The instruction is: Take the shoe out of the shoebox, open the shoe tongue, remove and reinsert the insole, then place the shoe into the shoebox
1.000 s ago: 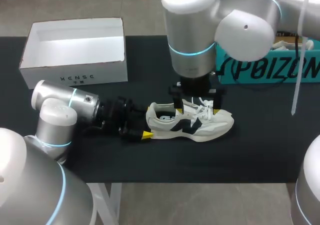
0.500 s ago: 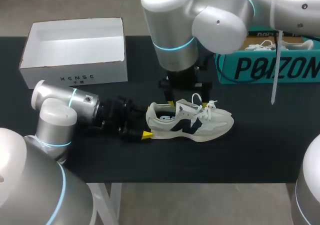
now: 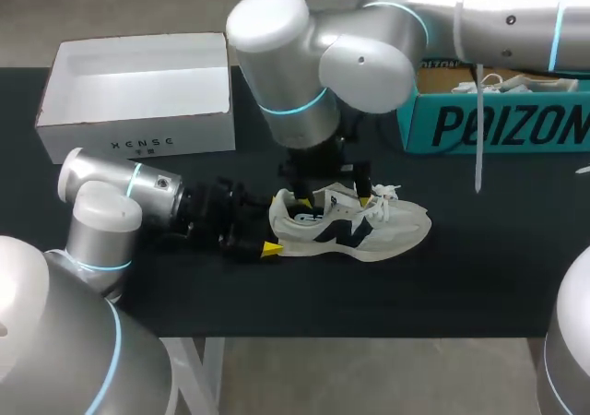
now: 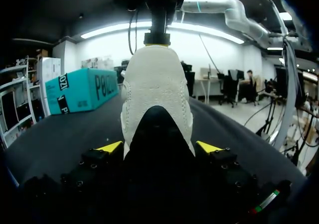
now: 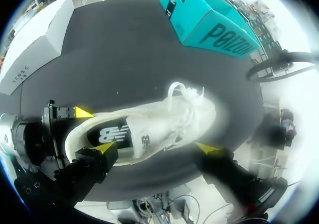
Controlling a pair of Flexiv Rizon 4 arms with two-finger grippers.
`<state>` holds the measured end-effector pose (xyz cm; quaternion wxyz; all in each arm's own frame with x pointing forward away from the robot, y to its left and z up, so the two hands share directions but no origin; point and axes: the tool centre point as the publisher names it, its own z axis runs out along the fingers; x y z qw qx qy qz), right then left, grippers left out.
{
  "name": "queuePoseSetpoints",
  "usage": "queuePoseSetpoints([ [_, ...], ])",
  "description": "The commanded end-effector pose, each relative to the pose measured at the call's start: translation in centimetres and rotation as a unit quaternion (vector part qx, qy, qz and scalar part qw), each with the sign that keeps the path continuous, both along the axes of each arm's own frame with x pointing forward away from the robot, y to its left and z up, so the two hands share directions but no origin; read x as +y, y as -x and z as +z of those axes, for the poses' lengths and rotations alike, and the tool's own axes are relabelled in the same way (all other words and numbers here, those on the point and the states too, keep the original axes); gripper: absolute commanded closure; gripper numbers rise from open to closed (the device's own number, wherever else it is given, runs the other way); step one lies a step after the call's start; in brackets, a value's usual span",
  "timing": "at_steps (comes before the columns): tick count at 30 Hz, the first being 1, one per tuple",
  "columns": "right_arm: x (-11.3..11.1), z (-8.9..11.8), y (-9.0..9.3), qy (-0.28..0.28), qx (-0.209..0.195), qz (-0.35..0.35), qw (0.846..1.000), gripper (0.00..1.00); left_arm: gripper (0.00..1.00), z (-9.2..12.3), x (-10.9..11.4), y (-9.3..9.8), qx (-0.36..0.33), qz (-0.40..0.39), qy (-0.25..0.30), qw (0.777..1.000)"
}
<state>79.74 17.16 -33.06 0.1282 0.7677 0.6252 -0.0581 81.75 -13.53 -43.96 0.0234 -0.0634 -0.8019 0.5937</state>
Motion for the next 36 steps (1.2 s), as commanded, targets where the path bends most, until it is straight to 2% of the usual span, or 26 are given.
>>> queuePoseSetpoints([
  [1, 0.6, -1.2, -0.3, 0.025, 0.002, -0.009, 1.0, 0.0, 1.0, -0.3, -0.3, 0.0, 0.0, 0.0, 0.0, 1.0],
  [16, -1.9, -2.9, -1.6, 0.047, 0.008, -0.015, 0.999, 0.0, 1.0, -0.3, -0.3, 0.0, 0.0, 0.0, 0.0, 1.0],
  [36, -3.3, -3.7, -1.8, 0.06, 0.008, -0.002, 0.998, 0.0, 1.0, -0.3, -0.3, 0.0, 0.0, 0.0, 0.0, 1.0],
])
